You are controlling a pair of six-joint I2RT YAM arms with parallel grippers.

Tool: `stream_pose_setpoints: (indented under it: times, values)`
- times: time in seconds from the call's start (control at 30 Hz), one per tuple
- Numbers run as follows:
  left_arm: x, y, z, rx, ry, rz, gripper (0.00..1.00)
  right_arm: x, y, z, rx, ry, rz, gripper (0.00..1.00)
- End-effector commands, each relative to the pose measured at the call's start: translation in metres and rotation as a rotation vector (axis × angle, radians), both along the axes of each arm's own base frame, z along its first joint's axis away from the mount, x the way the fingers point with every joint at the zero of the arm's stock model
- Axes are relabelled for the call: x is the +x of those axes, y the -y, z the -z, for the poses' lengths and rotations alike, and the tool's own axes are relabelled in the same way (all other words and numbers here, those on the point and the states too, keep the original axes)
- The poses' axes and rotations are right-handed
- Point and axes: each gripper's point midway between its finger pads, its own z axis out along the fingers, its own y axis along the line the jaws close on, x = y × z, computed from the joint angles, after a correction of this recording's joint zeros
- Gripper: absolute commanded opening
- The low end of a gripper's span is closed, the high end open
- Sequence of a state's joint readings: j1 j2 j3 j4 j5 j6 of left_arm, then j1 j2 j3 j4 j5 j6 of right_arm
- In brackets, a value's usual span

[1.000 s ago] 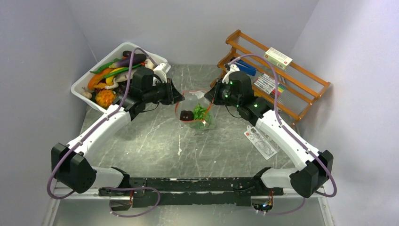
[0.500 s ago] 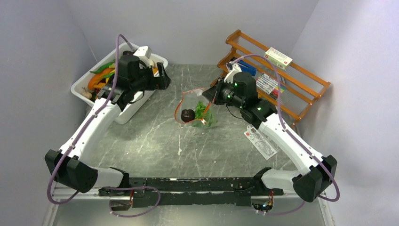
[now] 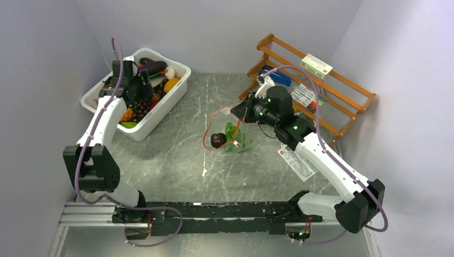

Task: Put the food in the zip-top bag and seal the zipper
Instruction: Pick up the fake vegetable from the bin.

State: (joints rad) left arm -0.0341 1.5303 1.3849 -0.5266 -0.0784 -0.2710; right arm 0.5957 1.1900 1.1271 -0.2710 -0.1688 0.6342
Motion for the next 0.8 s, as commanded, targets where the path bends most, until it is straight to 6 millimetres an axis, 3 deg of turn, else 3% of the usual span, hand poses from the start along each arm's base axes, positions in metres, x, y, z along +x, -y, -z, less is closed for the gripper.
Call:
stream_pose_setpoints:
  times: [0.0, 0.17, 0.4, 0.47, 0.6, 0.77]
  values:
    - [0.021, -0.038, -0.002, 0.027, 0.019, -0.072, 0.64, 0.000, 0.000, -0.027, 0.036, 0.092, -0.016, 0.00]
    - [0.038, -0.064, 0.020, 0.039, -0.042, -0.109, 0.64, -0.001, 0.003, -0.032, 0.025, 0.106, -0.009, 0.00]
    - [0.056, -0.085, 0.040, 0.033, -0.083, -0.112, 0.63, -0.001, 0.004, -0.032, 0.037, 0.102, 0.007, 0.00]
    - [0.059, -0.106, 0.040, 0.026, -0.068, -0.182, 0.62, 0.000, 0.003, -0.031, 0.043, 0.097, 0.008, 0.00]
    - [0.062, -0.129, 0.032, 0.018, 0.019, -0.265, 0.56, 0.001, 0.001, -0.030, 0.043, 0.085, -0.001, 0.00]
    - [0.067, -0.138, 0.041, -0.008, 0.008, -0.213, 0.49, 0.003, 0.000, -0.034, 0.044, 0.091, 0.002, 0.00]
